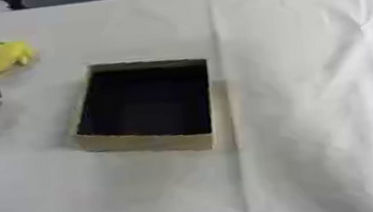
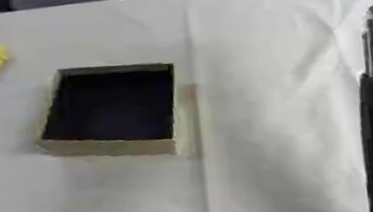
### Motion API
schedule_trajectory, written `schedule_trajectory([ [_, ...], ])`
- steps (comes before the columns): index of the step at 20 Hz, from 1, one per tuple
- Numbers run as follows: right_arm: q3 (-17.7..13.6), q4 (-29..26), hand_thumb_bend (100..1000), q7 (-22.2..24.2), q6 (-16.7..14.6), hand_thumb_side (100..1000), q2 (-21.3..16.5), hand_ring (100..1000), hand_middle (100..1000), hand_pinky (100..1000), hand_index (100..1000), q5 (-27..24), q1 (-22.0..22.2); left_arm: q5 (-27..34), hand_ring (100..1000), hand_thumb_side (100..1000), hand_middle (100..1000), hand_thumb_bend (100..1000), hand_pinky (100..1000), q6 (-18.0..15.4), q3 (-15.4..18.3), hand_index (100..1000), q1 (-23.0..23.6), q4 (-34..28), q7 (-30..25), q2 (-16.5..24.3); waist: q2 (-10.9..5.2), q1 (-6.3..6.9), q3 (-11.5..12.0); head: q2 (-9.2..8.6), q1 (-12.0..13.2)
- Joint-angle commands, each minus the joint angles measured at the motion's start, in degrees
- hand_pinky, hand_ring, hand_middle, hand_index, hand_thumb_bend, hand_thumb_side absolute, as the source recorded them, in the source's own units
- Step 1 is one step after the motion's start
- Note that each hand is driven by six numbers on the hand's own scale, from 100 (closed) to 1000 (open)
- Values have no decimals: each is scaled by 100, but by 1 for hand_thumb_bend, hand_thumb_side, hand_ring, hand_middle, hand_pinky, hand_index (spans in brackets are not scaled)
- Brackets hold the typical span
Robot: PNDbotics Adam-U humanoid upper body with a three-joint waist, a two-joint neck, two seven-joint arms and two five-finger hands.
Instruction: Pick up objects on the table and place them in the box.
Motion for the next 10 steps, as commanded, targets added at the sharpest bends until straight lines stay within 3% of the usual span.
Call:
schedule_trajectory([
  [1, -85, 13, 109, -75, 12, 875, -201, 915, 537, 785, 769, -19, -122, -73, 876, 220, 919, 100, 819, 17, 27, 971, -79, -84, -79, 264, -51, -24, -2, 30, -26],
  [10, -184, 112, 107, -164, 37, 878, -300, 914, 538, 786, 770, 84, -189, -278, 882, 150, 926, 100, 828, 142, -15, 973, -178, -84, -444, 401, -34, -81, 10, 30, 66],
])
